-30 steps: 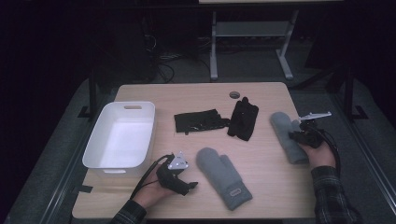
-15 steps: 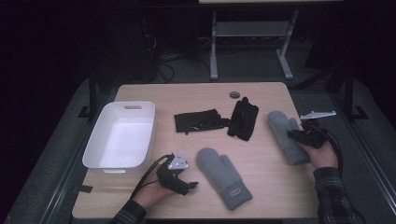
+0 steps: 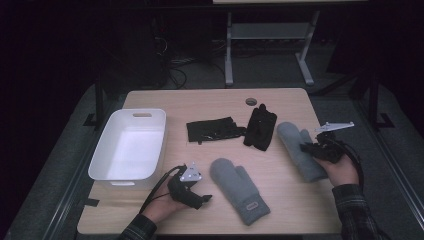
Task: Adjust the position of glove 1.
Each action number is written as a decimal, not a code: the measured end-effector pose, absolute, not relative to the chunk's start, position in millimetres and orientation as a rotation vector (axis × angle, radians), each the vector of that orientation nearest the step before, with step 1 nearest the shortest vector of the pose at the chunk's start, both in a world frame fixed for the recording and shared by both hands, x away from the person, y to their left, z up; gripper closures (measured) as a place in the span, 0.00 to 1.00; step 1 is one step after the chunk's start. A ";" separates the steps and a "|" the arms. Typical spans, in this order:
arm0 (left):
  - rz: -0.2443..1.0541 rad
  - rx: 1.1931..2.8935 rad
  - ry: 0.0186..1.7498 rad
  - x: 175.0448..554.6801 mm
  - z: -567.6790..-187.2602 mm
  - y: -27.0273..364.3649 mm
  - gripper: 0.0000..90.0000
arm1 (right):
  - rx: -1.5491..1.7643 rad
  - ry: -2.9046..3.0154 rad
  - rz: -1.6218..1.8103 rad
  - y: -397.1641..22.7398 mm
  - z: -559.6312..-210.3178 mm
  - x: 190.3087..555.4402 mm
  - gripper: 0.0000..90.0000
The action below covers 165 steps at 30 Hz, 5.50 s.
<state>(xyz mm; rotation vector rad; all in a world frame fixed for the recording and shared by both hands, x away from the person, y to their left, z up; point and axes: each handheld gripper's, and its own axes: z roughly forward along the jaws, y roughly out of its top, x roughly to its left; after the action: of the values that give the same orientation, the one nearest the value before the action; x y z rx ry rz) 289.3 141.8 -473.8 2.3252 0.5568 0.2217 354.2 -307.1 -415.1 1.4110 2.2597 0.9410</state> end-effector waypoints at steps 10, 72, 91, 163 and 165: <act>0.231 2.321 0.550 289.7 -474.3 141.9 0.14 | 1.341 2.343 1.000 -278.3 -408.5 335.0 0.92; 0.221 2.309 0.566 289.0 -474.8 140.7 0.14 | 0.969 2.669 1.141 -145.0 -402.1 288.2 0.92; 0.229 2.326 0.587 289.7 -472.4 138.0 0.16 | 0.959 2.634 1.141 -165.5 -407.7 294.5 0.86; 0.000 2.289 0.375 264.9 -447.5 41.2 0.97 | 0.828 2.784 1.303 -197.8 -444.3 279.8 1.00; -0.001 2.288 0.378 263.8 -448.1 40.3 0.97 | 0.802 2.780 1.319 -194.0 -441.6 278.0 1.00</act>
<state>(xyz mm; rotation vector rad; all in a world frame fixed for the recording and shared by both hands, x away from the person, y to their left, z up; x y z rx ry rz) 263.8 40.3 -448.1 2.2883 0.3782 -0.0013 278.0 -194.0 -441.6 0.8021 2.7797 1.3189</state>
